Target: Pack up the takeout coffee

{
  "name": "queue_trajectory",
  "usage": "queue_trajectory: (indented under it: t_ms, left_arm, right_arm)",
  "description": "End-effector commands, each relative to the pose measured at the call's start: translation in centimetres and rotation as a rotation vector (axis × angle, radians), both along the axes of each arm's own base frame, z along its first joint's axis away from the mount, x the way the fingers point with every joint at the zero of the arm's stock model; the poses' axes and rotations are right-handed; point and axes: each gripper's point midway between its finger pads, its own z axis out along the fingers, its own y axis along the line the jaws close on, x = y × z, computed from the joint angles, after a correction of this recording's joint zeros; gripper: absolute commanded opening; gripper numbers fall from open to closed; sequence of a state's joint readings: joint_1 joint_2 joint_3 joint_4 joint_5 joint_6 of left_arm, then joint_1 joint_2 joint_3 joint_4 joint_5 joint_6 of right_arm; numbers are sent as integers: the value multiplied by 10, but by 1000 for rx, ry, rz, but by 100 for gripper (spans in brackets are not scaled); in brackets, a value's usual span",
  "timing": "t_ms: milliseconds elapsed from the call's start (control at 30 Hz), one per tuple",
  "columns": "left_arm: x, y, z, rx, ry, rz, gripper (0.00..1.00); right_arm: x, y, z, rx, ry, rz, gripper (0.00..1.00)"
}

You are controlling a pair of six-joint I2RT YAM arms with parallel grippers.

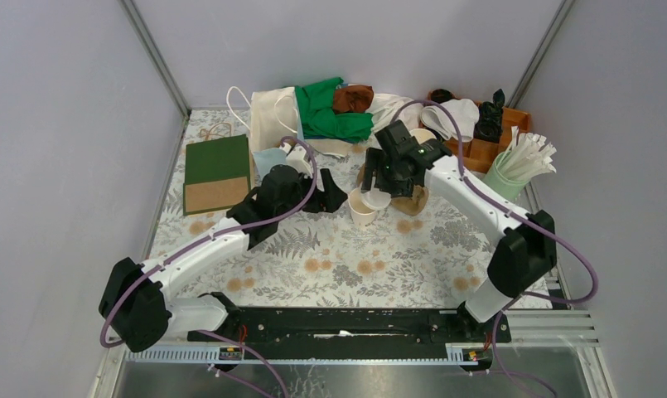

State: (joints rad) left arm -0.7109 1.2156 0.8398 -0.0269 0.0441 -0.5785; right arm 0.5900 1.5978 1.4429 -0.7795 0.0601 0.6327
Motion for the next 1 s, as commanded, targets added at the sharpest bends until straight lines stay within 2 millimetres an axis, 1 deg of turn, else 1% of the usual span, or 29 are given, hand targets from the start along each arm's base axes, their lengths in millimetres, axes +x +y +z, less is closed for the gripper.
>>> queue_trajectory:
  t_ms: [0,133,200,433,700,800,967]
  left_arm:
    - [12,1,18,-69,-35,23,80]
    - [16,4,12,-71,-22,34,75]
    - [17,6,9,-72,-18,40,74]
    - [22,11,2,-57,-3,60,73]
    - [27,16,2,-43,-10,79,71]
    - [27,16,0,-39,-8,78,71]
    - [26,16,-3,-38,-4,75,71]
  right_arm:
    - [6,17,4,2,5,89,82]
    - [8,27,-2,-18,25,122,83]
    - [10,28,-6,-45,31,127,83]
    - [11,26,-11,-145,36,142,85]
    - [5,23,-17,-222,38,149,87]
    - [3,21,-17,-239,41,155,88]
    - [1,26,-20,-241,47,171,89]
